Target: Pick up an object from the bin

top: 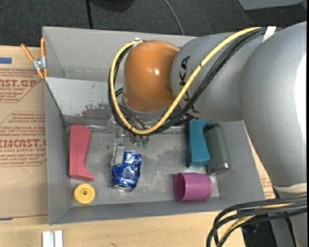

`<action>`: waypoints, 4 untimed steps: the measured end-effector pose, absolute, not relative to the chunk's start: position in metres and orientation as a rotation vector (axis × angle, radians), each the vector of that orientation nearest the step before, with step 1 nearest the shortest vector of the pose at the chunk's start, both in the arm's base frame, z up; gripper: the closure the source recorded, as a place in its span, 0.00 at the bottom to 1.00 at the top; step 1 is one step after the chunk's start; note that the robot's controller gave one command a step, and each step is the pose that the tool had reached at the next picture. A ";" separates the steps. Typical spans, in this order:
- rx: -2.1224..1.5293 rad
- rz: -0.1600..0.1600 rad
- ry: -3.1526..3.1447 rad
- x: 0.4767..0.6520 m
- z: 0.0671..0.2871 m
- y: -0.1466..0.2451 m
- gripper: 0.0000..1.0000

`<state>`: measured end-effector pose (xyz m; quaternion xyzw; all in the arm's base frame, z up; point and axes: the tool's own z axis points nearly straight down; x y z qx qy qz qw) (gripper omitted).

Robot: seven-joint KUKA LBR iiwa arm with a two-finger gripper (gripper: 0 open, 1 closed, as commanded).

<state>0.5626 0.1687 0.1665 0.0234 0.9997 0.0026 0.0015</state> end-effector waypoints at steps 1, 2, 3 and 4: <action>0.154 0.004 3.135 0.567 0.128 0.154 0.00; 0.227 0.008 3.136 0.558 0.122 0.136 0.00; 0.307 0.008 3.121 0.550 0.112 0.127 0.00; 0.466 0.011 3.105 0.545 0.082 0.119 0.00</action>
Offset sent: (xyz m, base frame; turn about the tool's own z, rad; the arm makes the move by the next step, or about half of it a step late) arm -0.0063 -0.0420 -0.0375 0.1148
